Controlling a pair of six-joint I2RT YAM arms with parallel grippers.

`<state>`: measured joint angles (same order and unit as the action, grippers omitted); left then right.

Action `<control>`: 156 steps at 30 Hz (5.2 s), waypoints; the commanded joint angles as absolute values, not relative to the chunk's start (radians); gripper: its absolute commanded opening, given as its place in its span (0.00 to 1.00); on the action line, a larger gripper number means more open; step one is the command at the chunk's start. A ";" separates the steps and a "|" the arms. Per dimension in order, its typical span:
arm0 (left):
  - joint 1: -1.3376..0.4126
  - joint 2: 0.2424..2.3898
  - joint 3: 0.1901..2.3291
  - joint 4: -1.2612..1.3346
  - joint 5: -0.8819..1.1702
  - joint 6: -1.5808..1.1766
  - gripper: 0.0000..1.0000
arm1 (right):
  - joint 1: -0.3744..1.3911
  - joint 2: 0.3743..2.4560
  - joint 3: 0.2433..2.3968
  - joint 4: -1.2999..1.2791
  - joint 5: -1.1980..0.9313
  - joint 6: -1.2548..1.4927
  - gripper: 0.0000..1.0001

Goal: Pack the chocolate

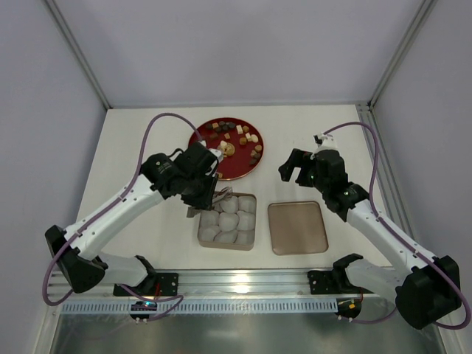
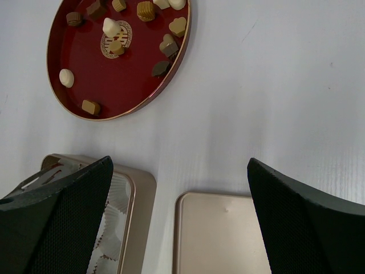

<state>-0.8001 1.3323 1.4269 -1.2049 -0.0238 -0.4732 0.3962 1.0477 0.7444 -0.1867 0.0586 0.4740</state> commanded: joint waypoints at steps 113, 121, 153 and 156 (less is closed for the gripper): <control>-0.607 2.082 2.060 -1.124 -0.152 -0.382 0.34 | 0.394 0.965 0.790 -0.233 0.061 0.422 1.00; -0.607 2.077 2.066 -1.127 -0.156 -0.376 0.31 | 0.394 0.960 0.790 -0.235 0.064 0.420 1.00; -0.607 1.936 2.000 -1.160 -0.124 -0.371 0.28 | 0.396 0.996 0.764 -0.186 0.049 0.442 1.00; -0.609 1.922 1.988 -1.170 -0.115 -0.371 0.27 | 0.394 1.002 0.764 -0.183 0.046 0.445 1.00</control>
<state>-0.6102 1.9827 1.9991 -1.1637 -0.1360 -0.3840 0.3962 0.9955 0.7444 -0.2321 0.0486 0.4431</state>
